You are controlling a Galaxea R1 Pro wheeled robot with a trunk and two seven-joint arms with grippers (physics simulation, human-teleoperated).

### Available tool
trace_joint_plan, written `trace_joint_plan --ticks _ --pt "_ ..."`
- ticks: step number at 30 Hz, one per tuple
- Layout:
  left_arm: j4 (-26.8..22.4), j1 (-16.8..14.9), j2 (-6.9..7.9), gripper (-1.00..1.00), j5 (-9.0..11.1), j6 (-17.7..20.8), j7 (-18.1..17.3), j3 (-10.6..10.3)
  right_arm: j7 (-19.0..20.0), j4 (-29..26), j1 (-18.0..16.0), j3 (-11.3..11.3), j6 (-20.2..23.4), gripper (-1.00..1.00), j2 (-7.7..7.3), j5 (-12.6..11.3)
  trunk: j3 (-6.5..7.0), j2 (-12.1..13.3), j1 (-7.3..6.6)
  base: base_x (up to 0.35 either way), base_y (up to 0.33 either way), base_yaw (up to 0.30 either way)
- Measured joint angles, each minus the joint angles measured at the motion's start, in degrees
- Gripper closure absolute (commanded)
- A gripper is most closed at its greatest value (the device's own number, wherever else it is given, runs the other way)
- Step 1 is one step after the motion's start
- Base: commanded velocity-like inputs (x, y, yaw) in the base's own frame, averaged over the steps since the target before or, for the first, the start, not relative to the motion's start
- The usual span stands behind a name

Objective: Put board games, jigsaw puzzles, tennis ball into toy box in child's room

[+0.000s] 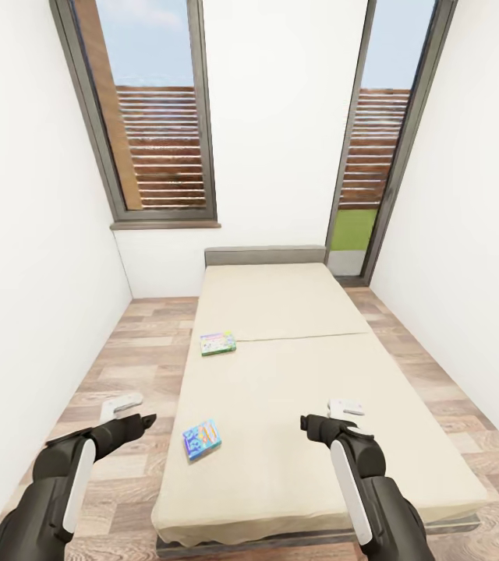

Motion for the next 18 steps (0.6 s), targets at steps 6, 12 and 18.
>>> trace_joint_plan --ticks 6,12,18 --pt "0.0 0.0 -0.01 -1.00 0.0 0.0 0.0 -0.2 0.0 -0.1 0.0 0.1 0.0 -1.00 0.00 0.1 0.00 0.0 0.00 0.013 0.000 0.000" --pt "0.0 0.0 0.00 -1.00 -0.1 -0.1 0.0 -0.2 0.0 -0.2 0.0 0.1 0.0 -1.00 0.00 0.2 0.00 0.0 -0.02 0.168 0.093 0.000" --pt "0.0 0.0 0.00 -1.00 -0.1 -0.1 0.0 -0.1 0.0 -0.2 0.0 0.1 0.0 -1.00 0.00 0.3 0.00 0.0 -0.02 0.211 0.208 0.004"
